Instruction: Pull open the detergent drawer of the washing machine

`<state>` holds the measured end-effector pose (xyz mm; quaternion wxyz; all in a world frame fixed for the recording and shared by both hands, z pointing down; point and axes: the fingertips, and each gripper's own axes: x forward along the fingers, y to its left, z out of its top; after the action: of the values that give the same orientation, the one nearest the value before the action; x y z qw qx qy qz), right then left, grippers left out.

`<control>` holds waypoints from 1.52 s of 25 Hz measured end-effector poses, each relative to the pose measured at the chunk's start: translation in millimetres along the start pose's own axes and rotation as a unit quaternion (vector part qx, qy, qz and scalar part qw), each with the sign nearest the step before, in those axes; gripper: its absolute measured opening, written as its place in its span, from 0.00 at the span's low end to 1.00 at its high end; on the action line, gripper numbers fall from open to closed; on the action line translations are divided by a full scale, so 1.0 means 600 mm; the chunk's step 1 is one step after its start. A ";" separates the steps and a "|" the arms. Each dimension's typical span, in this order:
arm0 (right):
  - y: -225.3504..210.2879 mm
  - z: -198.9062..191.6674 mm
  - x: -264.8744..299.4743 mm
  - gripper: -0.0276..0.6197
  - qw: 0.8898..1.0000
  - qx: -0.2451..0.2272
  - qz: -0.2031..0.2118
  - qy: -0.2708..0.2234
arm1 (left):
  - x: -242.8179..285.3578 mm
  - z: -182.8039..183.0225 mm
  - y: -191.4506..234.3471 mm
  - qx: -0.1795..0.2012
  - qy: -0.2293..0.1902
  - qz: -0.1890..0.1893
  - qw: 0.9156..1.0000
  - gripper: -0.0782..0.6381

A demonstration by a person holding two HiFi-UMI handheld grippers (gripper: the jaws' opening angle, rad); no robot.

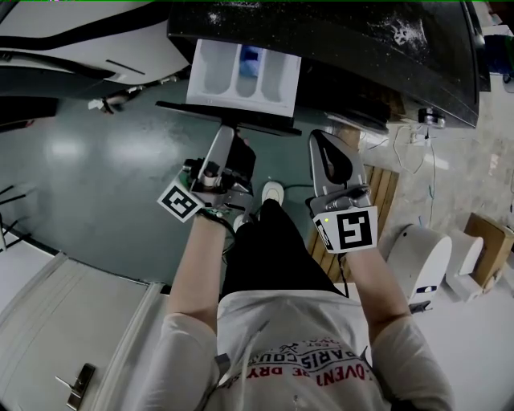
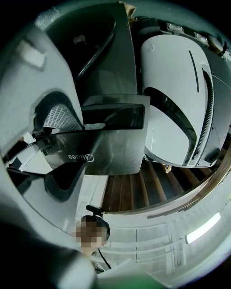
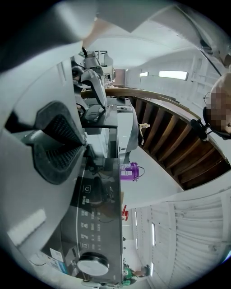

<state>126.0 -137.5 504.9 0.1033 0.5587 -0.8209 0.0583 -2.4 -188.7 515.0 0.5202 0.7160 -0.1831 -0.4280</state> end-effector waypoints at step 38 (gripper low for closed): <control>0.090 0.056 -0.129 0.05 0.997 -0.014 -0.071 0.005 | -0.137 -0.052 -0.044 0.019 0.061 0.163 0.985 0.11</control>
<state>99.6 -54.5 455.1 0.1196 0.6140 -0.7790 0.0421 -28.7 -102.0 528.9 0.5799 0.7107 -0.2734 -0.2895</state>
